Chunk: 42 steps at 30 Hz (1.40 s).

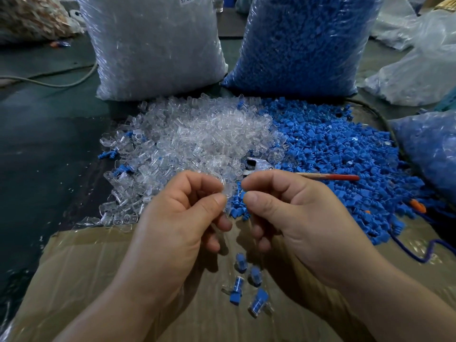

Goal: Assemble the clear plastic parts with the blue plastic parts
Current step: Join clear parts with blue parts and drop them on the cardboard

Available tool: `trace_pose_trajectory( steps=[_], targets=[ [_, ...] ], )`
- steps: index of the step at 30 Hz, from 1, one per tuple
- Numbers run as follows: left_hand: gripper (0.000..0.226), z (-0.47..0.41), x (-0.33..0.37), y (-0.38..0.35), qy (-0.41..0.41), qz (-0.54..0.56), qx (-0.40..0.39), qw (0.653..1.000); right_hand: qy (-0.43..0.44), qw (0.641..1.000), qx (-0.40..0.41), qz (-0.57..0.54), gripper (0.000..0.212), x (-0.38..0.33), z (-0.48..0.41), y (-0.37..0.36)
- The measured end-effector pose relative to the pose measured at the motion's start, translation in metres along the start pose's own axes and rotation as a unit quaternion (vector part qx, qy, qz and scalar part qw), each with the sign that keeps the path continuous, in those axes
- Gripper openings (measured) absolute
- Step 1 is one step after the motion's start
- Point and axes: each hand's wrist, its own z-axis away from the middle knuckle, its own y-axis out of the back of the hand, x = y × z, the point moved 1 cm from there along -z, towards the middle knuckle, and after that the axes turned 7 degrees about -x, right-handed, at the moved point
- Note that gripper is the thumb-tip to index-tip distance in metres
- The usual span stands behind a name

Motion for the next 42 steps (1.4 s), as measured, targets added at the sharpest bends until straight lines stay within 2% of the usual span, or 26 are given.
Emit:
trace_pose_trajectory(
  steps=[2, 5, 8, 12, 16, 21, 23, 26, 28, 30, 32, 34, 36, 38, 42],
  targets=[
    [0.014, 0.000, 0.000, 0.000, 0.005, -0.001, -0.003, 1.000, 0.018, 0.999, 0.004, 0.049, 0.013, 0.000, 0.002, -0.001],
    [0.009, 0.001, 0.000, 0.000, -0.002, -0.032, -0.010, 0.999, 0.064, 0.975, 0.027, 0.210, 0.011, 0.000, 0.005, 0.000],
    [0.009, 0.002, -0.003, 0.000, -0.017, -0.074, -0.005, 0.997, 0.133, 0.930, 0.049, 0.338, 0.009, 0.003, 0.006, 0.000],
    [0.008, 0.001, -0.003, -0.004, -0.021, -0.078, 0.008, 0.997, 0.194, 0.862, 0.049, 0.465, 0.018, 0.004, 0.005, -0.003],
    [0.017, 0.001, 0.001, -0.005, -0.022, -0.067, 0.012, 0.997, 0.189, 0.861, 0.062, 0.468, 0.013, 0.004, 0.004, -0.002],
    [0.037, 0.003, 0.004, -0.001, 0.023, 0.015, -0.032, 0.999, 0.233, 0.830, 0.042, 0.506, 0.021, 0.006, 0.003, -0.004],
    [0.037, 0.003, 0.004, -0.001, 0.029, 0.036, -0.041, 0.998, 0.237, 0.826, 0.035, 0.510, 0.022, 0.007, 0.004, -0.005],
    [0.028, 0.000, 0.000, -0.002, 0.013, 0.004, -0.022, 1.000, 0.230, 0.822, 0.025, 0.520, 0.023, 0.006, 0.003, -0.003],
    [0.027, 0.000, 0.000, -0.004, 0.003, -0.014, -0.003, 1.000, 0.220, 0.808, 0.017, 0.546, 0.024, 0.004, 0.004, -0.001],
    [0.026, 0.001, 0.001, -0.005, 0.004, 0.001, 0.007, 1.000, 0.189, 0.779, 0.053, 0.595, 0.033, 0.000, 0.003, 0.008],
    [0.021, 0.002, 0.002, -0.005, 0.006, 0.027, 0.009, 1.000, 0.113, 0.757, 0.116, 0.633, 0.050, -0.009, 0.001, 0.022],
    [0.020, 0.003, 0.003, -0.004, 0.005, 0.028, -0.001, 1.000, 0.019, 0.712, 0.145, 0.687, 0.063, -0.018, -0.001, 0.037],
    [0.018, 0.002, 0.003, -0.001, 0.007, 0.037, -0.010, 0.999, -0.069, 0.670, 0.130, 0.727, 0.075, -0.022, -0.002, 0.048],
    [0.017, 0.001, 0.003, 0.001, 0.014, 0.059, -0.012, 0.998, -0.115, 0.667, 0.104, 0.728, 0.081, -0.022, -0.002, 0.056],
    [0.015, 0.001, 0.004, 0.003, 0.021, 0.065, -0.009, 0.998, -0.125, 0.654, 0.051, 0.744, 0.080, -0.022, 0.000, 0.064]
  ],
)
